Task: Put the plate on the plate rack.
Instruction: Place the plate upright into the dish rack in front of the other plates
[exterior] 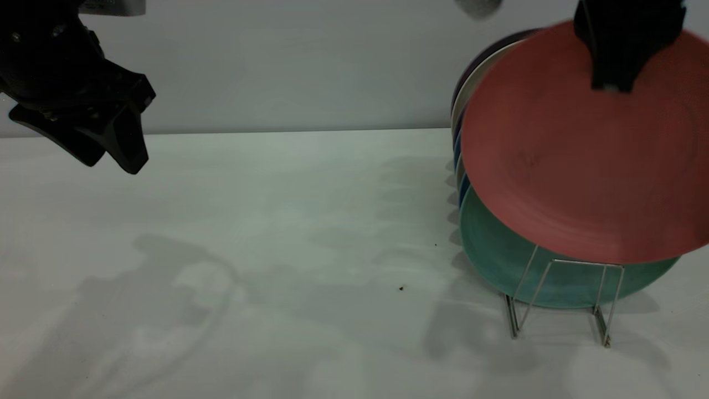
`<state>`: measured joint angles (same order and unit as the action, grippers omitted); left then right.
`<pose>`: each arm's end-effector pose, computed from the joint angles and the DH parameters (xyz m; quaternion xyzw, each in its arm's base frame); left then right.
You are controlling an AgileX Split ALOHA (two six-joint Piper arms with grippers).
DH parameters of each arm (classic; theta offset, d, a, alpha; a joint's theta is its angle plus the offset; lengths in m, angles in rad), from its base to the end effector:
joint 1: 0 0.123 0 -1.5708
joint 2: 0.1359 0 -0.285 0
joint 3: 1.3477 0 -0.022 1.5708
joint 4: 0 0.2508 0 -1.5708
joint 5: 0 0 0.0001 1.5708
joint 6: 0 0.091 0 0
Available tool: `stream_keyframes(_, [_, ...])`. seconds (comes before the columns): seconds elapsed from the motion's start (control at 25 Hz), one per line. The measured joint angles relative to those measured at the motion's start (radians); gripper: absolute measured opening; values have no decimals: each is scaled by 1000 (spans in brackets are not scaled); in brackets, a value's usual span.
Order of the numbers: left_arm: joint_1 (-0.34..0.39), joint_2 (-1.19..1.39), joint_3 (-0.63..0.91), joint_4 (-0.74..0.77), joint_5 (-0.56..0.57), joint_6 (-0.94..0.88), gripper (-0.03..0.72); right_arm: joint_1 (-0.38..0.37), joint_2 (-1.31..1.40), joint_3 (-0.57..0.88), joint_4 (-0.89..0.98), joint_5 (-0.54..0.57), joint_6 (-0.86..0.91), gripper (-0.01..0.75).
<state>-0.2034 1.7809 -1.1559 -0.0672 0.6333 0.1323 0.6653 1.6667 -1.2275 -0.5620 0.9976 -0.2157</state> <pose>0.3506 -0.0760 0.1978 0.1414 0.9696 -0.0319 0.1974 0.2867 0.1731 0.2568 -0.5191 0.8110 -0.2183 0.1587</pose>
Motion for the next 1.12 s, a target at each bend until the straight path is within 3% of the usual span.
stream_keyframes(0.28, [0, 0, 0, 0, -14, -1, 485, 0, -46, 96, -11, -100, 0, 102])
stream_keyframes(1.12, [0, 0, 0, -27, -22, -1, 485, 0, -36, 106, 57, -166, 1, 102])
